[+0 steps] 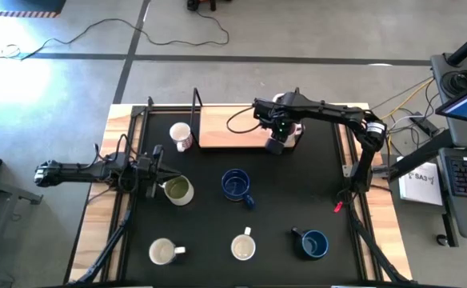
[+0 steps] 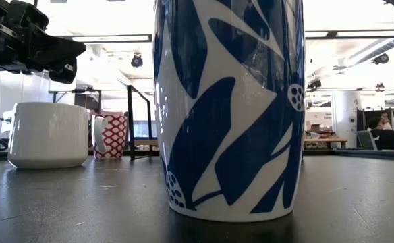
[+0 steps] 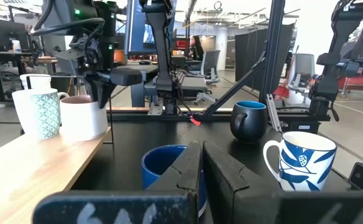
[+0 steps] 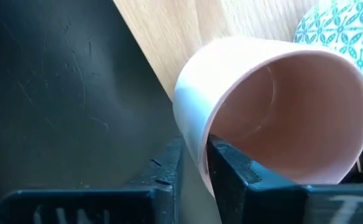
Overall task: Place coffee mugs
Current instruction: Put the pink mug on the shelf aligned with the other light blue mug, then put the dark blue mug on the shelf
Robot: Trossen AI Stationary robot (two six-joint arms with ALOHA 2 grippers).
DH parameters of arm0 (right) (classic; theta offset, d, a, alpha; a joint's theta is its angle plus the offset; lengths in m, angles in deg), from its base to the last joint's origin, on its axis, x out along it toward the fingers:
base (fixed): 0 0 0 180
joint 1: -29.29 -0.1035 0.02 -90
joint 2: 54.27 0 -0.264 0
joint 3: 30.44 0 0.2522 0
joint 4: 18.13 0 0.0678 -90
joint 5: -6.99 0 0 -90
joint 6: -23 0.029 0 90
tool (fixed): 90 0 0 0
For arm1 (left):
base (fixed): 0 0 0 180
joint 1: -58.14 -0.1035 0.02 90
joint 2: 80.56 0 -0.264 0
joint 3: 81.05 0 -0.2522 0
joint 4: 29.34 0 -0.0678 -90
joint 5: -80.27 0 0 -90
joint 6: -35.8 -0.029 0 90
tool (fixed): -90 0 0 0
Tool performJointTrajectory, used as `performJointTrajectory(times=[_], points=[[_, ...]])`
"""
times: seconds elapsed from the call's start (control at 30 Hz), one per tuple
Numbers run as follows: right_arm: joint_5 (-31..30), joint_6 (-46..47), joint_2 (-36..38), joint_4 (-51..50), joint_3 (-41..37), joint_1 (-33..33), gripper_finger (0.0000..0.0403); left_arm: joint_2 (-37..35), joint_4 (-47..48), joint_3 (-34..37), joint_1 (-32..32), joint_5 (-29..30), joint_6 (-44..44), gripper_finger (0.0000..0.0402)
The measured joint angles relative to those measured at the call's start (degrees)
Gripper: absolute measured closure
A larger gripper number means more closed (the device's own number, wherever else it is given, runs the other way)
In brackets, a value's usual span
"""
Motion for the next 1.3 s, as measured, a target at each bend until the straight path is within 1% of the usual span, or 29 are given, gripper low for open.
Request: performJointTrajectory(times=[0.2, 0.47, 0.63, 0.8, 0.9, 0.97, 1.2, 1.3], points=[[0.04, 0.57, 1.84, -1.50, 2.63, 0.00, 0.0315, -0.01, 0.00, 0.00, -0.02, -0.02, -0.02, 0.0402], [0.82, 5.93, 5.71, -1.58, 3.48, -0.88, 0.0303, -0.01, -0.02, 0.00, -0.01, 0.00, -0.01, 0.0402], [4.45, 10.35, 7.78, -1.08, 3.48, -2.99, 0.0303, 0.00, -0.01, 0.00, 0.00, -0.01, -0.01, 0.0402], [5.62, 17.28, 8.43, -1.07, 3.48, -6.96, 0.0303, 0.00, 0.00, 0.00, 0.00, -0.02, -0.01, 0.0402], [8.34, 21.27, 8.56, -1.22, 3.48, -9.72, 0.0303, 0.00, 0.00, 0.00, 0.00, -0.02, -0.02, 0.0402], [9.10, 24.57, 8.58, -1.17, 3.48, -12.20, 0.0303, 0.00, -0.02, 0.00, -0.02, -0.01, -0.01, 0.0402], [9.18, 33.92, 7.27, -0.90, 3.45, -21.55, 0.0303, 0.00, -0.02, 0.00, -0.01, -0.01, -0.01, 0.0402], [9.03, 36.04, 6.41, -0.32, 3.43, -24.90, 0.0303, 0.00, -0.02, 0.00, -0.01, -0.01, -0.02, 0.0402]])
